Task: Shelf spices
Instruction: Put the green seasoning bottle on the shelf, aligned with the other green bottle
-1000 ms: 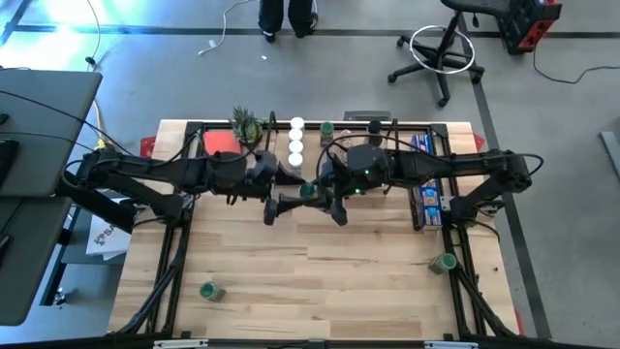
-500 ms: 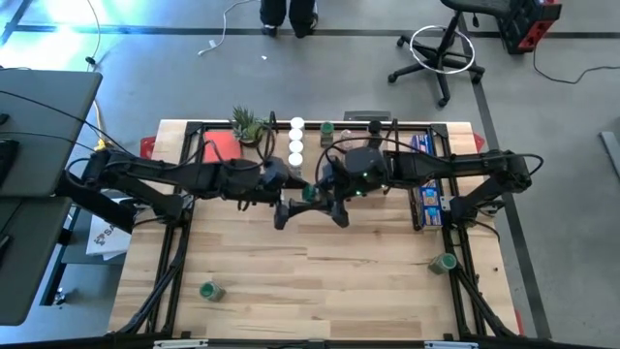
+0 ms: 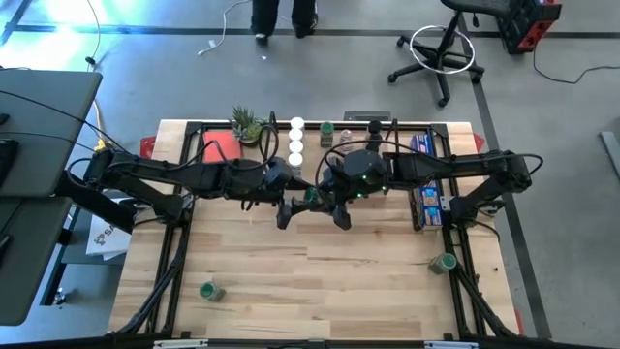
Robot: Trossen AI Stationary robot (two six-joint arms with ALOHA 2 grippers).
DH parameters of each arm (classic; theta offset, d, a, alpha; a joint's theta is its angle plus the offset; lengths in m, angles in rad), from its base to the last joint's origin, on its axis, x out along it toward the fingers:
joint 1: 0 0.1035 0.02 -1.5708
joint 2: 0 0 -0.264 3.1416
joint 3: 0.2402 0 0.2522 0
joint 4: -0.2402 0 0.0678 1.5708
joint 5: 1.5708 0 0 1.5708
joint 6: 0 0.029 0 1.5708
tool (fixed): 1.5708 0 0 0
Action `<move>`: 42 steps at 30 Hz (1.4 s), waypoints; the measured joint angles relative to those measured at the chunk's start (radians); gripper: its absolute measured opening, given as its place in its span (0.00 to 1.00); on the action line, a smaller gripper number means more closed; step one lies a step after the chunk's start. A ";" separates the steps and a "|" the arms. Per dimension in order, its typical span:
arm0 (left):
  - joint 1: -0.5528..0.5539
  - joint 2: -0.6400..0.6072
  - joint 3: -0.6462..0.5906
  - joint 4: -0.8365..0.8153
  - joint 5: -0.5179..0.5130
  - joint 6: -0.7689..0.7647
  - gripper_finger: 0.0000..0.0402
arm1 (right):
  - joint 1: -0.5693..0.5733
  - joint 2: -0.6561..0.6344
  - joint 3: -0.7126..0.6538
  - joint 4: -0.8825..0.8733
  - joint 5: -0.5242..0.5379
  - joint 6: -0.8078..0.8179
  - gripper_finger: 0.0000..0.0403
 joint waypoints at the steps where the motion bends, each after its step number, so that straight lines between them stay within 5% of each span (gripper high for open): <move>1: 0.000 0.000 0.000 -0.001 -0.001 0.002 0.66 | 0.000 0.000 0.000 0.001 0.000 0.000 0.46; 9: 0.000 0.000 0.002 -0.027 0.000 0.002 0.49 | 0.000 0.000 0.000 -0.003 0.000 0.016 0.52; 30: -0.001 -0.004 -0.001 -0.144 -0.026 -0.033 0.49 | -0.027 -0.040 0.002 -0.158 0.038 -0.042 0.75; 37: 0.025 0.028 0.180 -0.369 -0.092 0.024 0.49 | -0.072 -0.178 0.002 -0.378 0.181 0.019 0.75; 42: 0.128 0.161 0.366 -0.482 -0.021 0.215 0.49 | -0.094 -0.287 0.002 -0.458 0.305 0.099 0.75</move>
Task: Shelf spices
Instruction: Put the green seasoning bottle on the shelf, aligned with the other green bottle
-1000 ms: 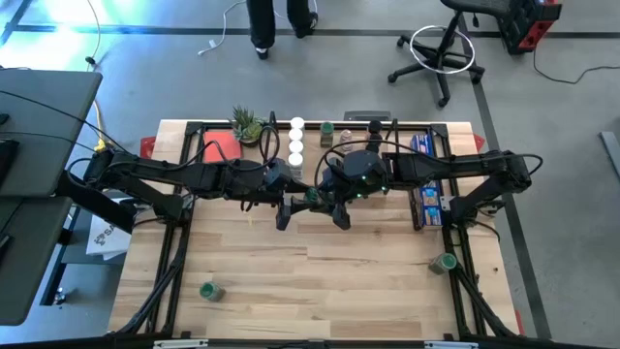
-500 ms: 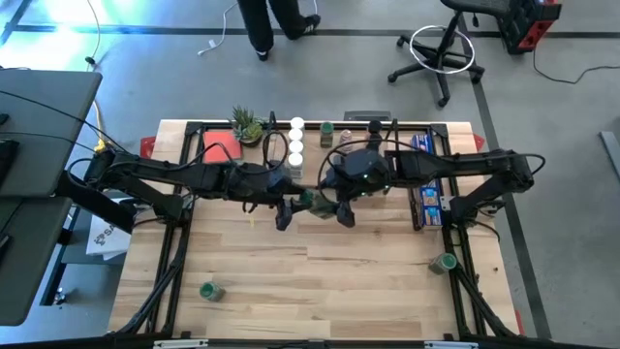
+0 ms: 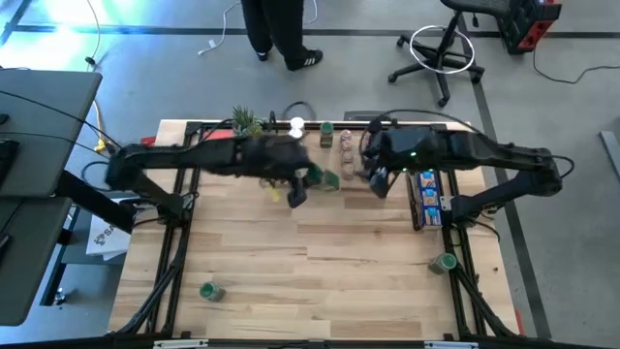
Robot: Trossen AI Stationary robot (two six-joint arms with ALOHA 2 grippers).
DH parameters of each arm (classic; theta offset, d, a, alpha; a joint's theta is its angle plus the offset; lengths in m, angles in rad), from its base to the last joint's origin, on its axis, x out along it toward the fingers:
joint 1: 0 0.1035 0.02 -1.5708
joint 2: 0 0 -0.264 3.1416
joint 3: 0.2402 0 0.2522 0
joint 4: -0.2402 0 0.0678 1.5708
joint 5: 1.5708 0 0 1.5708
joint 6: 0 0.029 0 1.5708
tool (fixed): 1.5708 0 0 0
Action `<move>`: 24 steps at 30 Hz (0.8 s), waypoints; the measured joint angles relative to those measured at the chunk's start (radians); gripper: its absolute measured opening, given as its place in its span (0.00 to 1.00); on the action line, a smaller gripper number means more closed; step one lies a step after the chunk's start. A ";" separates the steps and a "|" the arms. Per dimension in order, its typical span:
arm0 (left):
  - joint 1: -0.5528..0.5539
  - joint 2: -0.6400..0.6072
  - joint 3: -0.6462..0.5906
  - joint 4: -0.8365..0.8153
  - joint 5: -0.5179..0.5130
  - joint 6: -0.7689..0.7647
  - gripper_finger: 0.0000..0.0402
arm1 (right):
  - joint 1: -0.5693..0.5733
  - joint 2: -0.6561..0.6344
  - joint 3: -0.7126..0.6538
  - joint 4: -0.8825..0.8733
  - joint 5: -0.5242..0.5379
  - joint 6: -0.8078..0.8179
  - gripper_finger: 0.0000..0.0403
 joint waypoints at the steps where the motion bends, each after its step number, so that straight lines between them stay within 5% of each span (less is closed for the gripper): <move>1: 0.023 0.038 0.032 -0.024 0.018 0.043 0.49 | -0.002 -0.016 0.000 -0.007 0.018 0.021 0.75; 11: 0.205 0.352 0.230 -0.148 0.081 0.376 0.49 | 0.001 -0.067 -0.001 -0.100 0.047 0.182 0.75; 24: 0.353 0.478 0.284 -0.186 0.129 0.547 0.52 | 0.028 -0.058 -0.001 -0.163 0.054 0.265 0.75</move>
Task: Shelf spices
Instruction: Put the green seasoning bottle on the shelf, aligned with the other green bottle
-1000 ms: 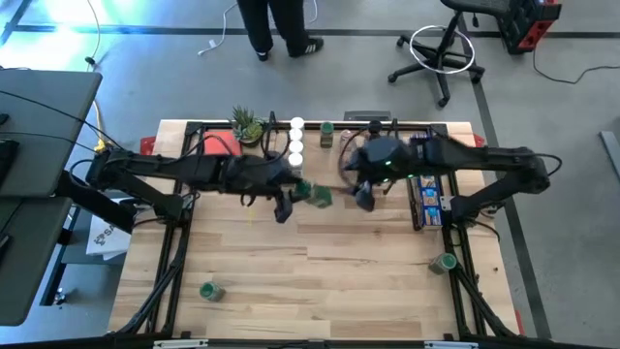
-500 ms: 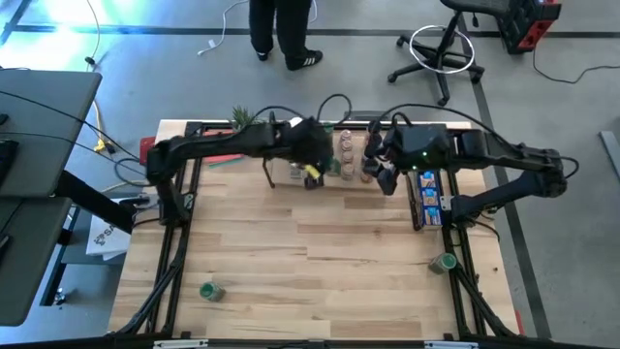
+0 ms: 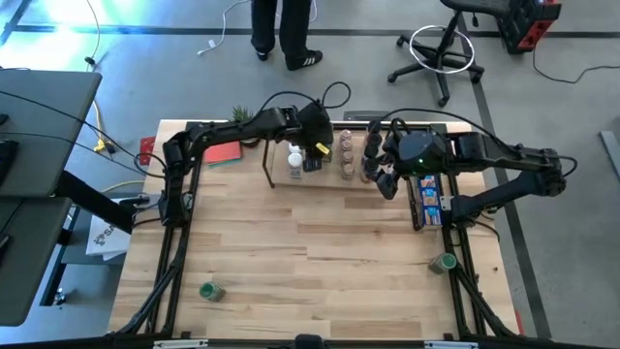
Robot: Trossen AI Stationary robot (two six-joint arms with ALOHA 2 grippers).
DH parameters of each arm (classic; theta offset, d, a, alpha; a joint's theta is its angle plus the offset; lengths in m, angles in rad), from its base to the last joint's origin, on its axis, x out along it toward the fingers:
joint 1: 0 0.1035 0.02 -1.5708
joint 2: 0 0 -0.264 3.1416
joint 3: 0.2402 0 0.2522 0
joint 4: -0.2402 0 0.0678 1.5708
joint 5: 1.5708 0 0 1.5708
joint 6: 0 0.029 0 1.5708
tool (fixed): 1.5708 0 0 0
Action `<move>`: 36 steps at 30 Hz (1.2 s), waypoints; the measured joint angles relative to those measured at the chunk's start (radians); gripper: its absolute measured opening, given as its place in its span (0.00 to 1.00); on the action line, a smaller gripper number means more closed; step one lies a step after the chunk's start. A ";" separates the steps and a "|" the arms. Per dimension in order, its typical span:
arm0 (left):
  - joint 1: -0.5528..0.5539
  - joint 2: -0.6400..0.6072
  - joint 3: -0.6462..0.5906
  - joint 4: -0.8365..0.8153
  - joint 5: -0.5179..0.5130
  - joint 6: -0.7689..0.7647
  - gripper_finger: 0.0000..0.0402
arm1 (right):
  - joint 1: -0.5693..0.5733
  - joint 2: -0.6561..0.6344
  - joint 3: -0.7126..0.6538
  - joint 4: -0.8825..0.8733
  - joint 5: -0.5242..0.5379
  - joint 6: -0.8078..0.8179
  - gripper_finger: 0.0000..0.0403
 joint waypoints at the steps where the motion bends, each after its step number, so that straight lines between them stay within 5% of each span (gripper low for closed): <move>1: 0.005 0.001 0.000 -0.004 0.001 0.000 0.52 | 0.000 0.000 0.000 -0.001 0.009 0.005 0.75; 23: 0.017 0.032 0.000 0.031 0.001 -0.009 0.54 | 0.000 0.000 0.000 -0.003 0.057 0.023 0.75; 36: 0.023 0.033 0.000 0.069 -0.020 0.003 0.66 | 0.000 0.000 -0.001 0.000 0.061 0.024 0.75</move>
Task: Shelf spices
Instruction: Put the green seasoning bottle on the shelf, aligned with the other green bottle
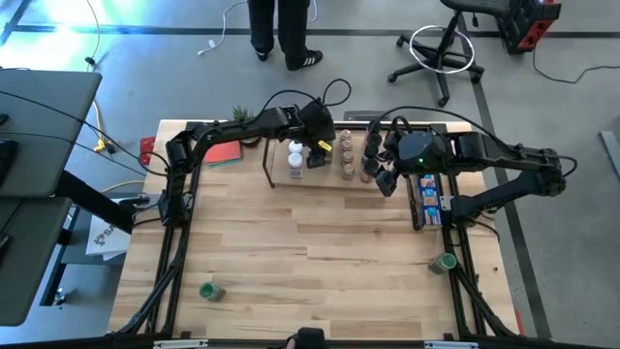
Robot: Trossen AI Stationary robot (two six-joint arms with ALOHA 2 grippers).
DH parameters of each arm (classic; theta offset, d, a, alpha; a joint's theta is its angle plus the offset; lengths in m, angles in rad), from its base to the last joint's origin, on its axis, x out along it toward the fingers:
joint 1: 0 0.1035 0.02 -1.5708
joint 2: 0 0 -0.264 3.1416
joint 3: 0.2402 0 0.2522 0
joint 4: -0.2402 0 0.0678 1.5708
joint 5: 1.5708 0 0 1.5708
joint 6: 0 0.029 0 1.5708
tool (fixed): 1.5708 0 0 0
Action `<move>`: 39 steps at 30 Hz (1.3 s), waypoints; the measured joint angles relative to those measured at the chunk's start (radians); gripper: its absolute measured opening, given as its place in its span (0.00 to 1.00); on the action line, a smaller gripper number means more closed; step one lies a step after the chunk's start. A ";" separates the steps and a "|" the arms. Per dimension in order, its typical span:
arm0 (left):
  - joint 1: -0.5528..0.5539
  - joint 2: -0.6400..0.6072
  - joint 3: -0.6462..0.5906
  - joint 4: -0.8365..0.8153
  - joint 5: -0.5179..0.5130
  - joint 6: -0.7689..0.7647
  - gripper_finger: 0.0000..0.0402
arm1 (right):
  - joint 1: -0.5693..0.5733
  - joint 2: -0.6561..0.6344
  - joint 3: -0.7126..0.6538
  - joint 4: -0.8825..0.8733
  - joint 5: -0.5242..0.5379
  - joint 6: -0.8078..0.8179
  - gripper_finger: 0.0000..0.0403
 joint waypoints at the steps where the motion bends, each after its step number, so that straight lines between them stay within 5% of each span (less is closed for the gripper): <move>1: 0.000 0.000 0.000 0.000 -0.007 0.008 0.67 | 0.000 0.000 0.000 0.000 0.000 0.000 0.75; 20: -0.049 -0.030 0.021 -0.010 -0.071 0.043 0.67 | 0.000 0.000 0.000 -0.003 0.010 -0.004 0.75; 31: -0.106 -0.141 0.057 -0.019 -0.131 -0.188 0.67 | 0.009 0.000 0.000 -0.005 0.071 -0.003 0.75; 39: -0.171 -0.327 0.058 -0.095 -0.203 -0.345 0.67 | 0.133 -0.001 -0.008 -0.048 0.116 0.050 0.75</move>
